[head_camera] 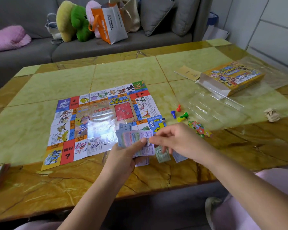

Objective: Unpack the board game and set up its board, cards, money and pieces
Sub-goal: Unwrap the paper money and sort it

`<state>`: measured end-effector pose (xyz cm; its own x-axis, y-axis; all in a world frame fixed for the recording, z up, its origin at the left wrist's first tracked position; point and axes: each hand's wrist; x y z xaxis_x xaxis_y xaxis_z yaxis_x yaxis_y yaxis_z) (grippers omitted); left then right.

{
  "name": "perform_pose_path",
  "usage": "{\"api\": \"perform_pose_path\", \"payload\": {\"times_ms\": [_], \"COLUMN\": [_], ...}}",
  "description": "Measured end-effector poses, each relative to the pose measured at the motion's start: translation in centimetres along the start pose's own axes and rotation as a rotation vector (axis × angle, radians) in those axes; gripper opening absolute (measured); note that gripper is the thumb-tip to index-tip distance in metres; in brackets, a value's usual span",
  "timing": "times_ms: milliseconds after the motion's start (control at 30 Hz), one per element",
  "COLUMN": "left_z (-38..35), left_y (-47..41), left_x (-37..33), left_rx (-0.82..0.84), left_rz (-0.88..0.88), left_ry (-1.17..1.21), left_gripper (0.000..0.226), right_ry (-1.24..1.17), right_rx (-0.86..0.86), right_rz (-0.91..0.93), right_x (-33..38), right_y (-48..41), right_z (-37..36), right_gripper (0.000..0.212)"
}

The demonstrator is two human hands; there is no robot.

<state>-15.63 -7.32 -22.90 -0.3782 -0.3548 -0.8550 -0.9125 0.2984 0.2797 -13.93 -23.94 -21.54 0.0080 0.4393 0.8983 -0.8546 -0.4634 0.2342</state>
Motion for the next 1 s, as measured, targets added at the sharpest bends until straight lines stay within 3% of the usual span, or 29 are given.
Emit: {"api": "perform_pose_path", "payload": {"times_ms": [200, 333, 433, 533, 667, 733, 833, 1000], "left_z": [1.4, 2.3, 2.9, 3.8, 3.7, 3.2, 2.7, 1.5], "left_y": [0.5, 0.4, 0.3, 0.0, 0.2, 0.4, 0.6, 0.8], "left_x": [-0.9, -1.5, -2.0, -2.7, -2.6, -2.1, -1.3, -0.4], "left_rx": [0.033, -0.032, -0.141, -0.242, -0.229, -0.183, -0.104, 0.001], "left_rz": [0.046, 0.026, -0.033, -0.111, -0.083, -0.058, -0.019, 0.049], "left_ry": [0.072, 0.001, -0.041, 0.024, 0.052, 0.032, -0.015, -0.052], "left_gripper": [0.038, 0.017, 0.015, 0.016, 0.019, 0.018, 0.022, 0.018], "right_ry": [-0.097, -0.127, -0.099, 0.143, 0.505, 0.365, -0.154, -0.063], "right_rx": [-0.133, -0.115, -0.126, -0.148, -0.214, -0.237, -0.149, -0.13], "right_rz": [0.067, 0.096, 0.076, 0.036, 0.016, 0.045, 0.077, 0.071], "right_x": [-0.4, -0.5, -0.4, -0.9, -1.6, -1.3, -0.3, -0.3], "right_y": [-1.6, -2.0, -2.3, -2.4, -2.2, -2.2, -2.1, -1.5], "right_z": [-1.2, -1.8, -2.6, -3.5, -4.3, -3.8, -2.7, -1.4], "right_gripper": [0.016, 0.016, 0.02, 0.027, 0.034, 0.04, 0.044, 0.014]}}
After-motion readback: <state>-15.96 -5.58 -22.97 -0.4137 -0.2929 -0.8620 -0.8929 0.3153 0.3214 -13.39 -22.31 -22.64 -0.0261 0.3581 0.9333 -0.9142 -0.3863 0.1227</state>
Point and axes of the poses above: each hand's wrist, its own y-axis away from the middle knuckle, its own z-axis out of the back of the hand, x = y × z, and after that the axes turned 12 degrees about x, right-handed
